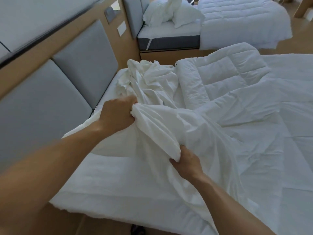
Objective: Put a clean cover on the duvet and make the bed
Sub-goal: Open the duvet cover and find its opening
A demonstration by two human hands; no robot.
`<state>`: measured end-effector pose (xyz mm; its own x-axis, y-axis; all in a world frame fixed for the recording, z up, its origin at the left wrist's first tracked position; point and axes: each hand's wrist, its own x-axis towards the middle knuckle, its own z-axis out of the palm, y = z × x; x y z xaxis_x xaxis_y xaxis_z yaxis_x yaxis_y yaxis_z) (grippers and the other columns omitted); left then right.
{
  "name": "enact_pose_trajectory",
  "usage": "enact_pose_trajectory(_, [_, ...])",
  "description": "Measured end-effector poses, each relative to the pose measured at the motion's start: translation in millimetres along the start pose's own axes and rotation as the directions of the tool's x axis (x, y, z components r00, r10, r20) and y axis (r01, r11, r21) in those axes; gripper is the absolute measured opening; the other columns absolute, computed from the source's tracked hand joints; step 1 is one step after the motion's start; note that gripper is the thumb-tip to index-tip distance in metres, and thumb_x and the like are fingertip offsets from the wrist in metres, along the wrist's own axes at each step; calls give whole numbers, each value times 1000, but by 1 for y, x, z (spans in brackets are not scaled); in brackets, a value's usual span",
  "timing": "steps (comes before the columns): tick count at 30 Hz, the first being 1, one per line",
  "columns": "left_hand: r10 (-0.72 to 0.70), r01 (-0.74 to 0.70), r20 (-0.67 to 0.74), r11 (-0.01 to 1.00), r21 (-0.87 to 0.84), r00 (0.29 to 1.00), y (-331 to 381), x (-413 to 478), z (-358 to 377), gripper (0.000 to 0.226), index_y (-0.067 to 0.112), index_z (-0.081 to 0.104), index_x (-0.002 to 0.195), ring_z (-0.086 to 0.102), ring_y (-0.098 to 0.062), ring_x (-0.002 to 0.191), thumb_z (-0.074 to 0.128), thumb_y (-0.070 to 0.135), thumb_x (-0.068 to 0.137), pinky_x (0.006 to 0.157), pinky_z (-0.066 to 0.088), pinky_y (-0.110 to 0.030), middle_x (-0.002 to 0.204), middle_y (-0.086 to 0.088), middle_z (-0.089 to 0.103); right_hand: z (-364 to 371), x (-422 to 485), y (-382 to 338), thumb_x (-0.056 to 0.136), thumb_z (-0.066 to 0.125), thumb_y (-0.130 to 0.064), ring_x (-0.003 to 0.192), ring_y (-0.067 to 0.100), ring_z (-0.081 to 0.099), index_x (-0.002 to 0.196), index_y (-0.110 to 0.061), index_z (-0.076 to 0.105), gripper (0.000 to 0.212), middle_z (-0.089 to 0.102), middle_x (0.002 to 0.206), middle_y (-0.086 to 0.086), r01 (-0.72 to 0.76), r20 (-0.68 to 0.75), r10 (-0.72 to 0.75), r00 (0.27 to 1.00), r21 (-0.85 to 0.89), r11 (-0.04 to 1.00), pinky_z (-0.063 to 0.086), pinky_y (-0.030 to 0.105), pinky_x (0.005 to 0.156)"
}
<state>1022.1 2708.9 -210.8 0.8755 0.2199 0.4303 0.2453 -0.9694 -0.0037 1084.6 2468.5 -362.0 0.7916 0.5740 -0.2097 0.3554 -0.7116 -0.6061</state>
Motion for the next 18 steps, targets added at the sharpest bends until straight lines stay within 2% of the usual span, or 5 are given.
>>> enact_pose_trajectory(2, [45, -45, 11, 995, 90, 999, -28, -9, 2, 17, 10, 59, 75, 54, -30, 48, 75, 13, 71, 51, 31, -27, 61, -5, 59, -10, -10, 2, 89, 62, -26, 80, 28, 66, 106, -18, 50, 23, 61, 84, -4, 100, -20, -101, 995, -57, 993, 38, 30, 62])
enact_pose_trajectory(5, [141, -168, 181, 975, 144, 973, -62, -33, 15, 31, 10, 60, 80, 58, -33, 53, 80, 5, 57, 45, 42, -31, 67, -8, 59, -44, -22, -2, 72, 71, -6, 47, 22, 55, 86, -18, 50, 28, 47, 60, -11, 245, -343, -295, 892, -182, 952, 30, 24, 46])
enact_pose_trajectory(9, [214, -246, 254, 964, 102, 943, -74, -65, 41, 27, 10, 53, 90, 57, -34, 58, 66, 14, 66, 48, 46, -37, 72, -13, 55, -69, -27, -26, 58, 68, 1, 48, 25, 54, 84, -14, 65, 31, 56, 64, 0, 356, -564, -466, 682, -300, 885, 39, 28, 39])
enact_pose_trajectory(14, [245, -324, 374, 932, 165, 895, -79, -98, 60, 50, 10, 52, 90, 55, -33, 59, 78, -4, 50, 49, 48, -37, 75, -15, 54, 17, -30, 21, 54, 76, -7, 56, 22, 60, 96, -24, 56, 50, 58, 71, -3, 395, 19, -429, 903, -430, 812, 37, 27, 42])
enact_pose_trajectory(18, [383, -455, 448, 888, 61, 808, -57, -151, 83, 43, 17, 54, 89, 52, -25, 58, 74, 7, 53, 49, 42, -31, 75, -6, 55, 63, -50, 65, 52, 75, -17, 61, 15, 65, 98, -31, 46, 56, 62, 71, -8, 410, 292, -308, 906, -412, 814, 38, 26, 45])
